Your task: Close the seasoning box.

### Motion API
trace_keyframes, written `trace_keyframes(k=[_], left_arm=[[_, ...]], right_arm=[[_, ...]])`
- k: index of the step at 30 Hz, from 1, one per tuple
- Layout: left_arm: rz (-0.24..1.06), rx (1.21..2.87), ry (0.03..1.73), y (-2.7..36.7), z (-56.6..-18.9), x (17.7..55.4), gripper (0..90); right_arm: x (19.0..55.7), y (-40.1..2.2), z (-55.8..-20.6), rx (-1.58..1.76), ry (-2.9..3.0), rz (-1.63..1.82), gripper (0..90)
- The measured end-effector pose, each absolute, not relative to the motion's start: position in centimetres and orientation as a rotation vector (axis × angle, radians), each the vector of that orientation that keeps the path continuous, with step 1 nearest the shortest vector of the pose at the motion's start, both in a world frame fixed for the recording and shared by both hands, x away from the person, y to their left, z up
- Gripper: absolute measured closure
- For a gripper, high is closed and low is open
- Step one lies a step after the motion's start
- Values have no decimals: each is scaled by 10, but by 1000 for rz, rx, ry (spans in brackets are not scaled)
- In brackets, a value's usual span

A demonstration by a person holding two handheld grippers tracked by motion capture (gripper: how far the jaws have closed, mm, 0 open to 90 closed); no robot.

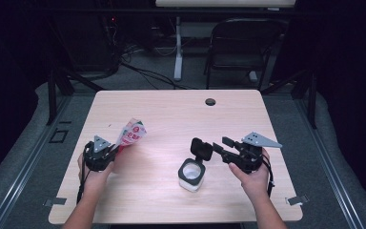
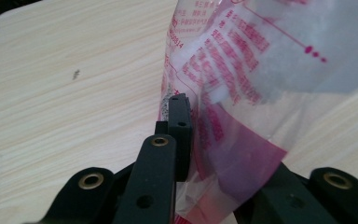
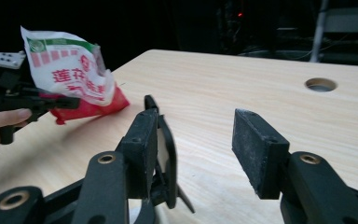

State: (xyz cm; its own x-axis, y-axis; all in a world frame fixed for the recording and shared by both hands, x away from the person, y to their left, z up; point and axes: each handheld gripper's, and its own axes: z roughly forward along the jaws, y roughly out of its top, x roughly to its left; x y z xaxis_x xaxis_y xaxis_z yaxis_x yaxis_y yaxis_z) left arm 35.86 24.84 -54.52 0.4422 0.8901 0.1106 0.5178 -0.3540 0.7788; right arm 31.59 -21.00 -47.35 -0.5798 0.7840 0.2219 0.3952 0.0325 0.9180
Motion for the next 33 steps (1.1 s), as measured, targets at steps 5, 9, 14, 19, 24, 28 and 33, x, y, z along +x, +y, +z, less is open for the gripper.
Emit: trace_keyframes(k=[5, 9, 14, 19, 24, 28, 33], left_arm=[[717, 2064, 1135, 239, -548, 356, 760], [724, 2096, 1092, 231, -550, 354, 631], [696, 2157, 1014, 217, -553, 350, 515], [667, 2213, 950, 207, -553, 346, 452], [643, 2232, 896, 195, -547, 339, 410], [624, 2268, 855, 188, -544, 330, 410], [580, 2220, 853, 188, -539, 321, 410]], right_arm=[[320, -202, -480, 1193, 2024, 1522, 548], [319, -197, -483, 1167, 2036, 1509, 670], [317, -189, -484, 1085, 2089, 1409, 824], [313, -184, -481, 1020, 2105, 1344, 833], [304, -172, -478, 909, 2102, 1234, 834], [296, -164, -477, 849, 2117, 1201, 843], [289, -157, -476, 854, 2192, 1294, 766]])
